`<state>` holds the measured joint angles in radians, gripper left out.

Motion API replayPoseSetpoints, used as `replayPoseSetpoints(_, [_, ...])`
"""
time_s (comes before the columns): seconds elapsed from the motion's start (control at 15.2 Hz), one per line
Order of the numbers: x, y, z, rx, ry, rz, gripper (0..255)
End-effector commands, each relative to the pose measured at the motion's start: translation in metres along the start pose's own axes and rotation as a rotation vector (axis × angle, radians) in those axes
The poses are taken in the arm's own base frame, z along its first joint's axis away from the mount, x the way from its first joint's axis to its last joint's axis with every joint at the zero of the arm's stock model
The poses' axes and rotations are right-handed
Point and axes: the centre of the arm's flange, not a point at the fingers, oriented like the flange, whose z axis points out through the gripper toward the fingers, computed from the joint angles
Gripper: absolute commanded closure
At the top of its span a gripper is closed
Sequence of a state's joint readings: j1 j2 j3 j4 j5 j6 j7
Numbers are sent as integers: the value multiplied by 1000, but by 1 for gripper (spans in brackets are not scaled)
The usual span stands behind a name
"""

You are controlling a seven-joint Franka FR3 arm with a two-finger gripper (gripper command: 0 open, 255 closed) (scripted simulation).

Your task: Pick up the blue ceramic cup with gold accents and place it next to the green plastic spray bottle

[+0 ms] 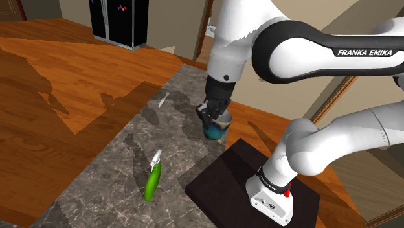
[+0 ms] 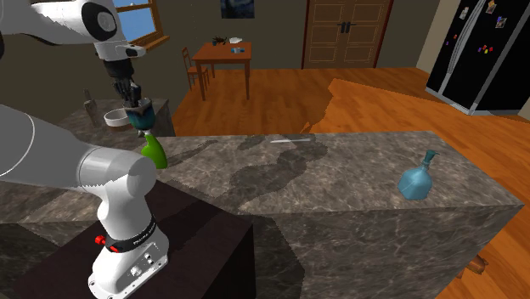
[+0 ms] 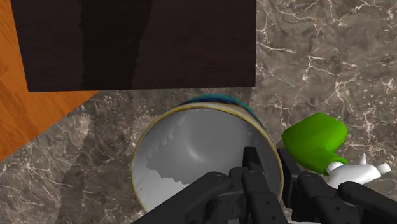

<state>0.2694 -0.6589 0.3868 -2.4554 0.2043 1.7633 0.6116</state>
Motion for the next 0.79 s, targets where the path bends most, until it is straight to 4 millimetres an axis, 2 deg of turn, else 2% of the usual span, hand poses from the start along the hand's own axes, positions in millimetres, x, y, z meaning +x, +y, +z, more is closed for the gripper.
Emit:
replayPoseSetpoints(0.0, [-18,-20,0,0,0,1,255])
replayPoseSetpoints(0.59, [-95,-110,-4,0,0,1,255])
replayPoseSetpoints(0.73, [-100,-116,1,0,0,1,255])
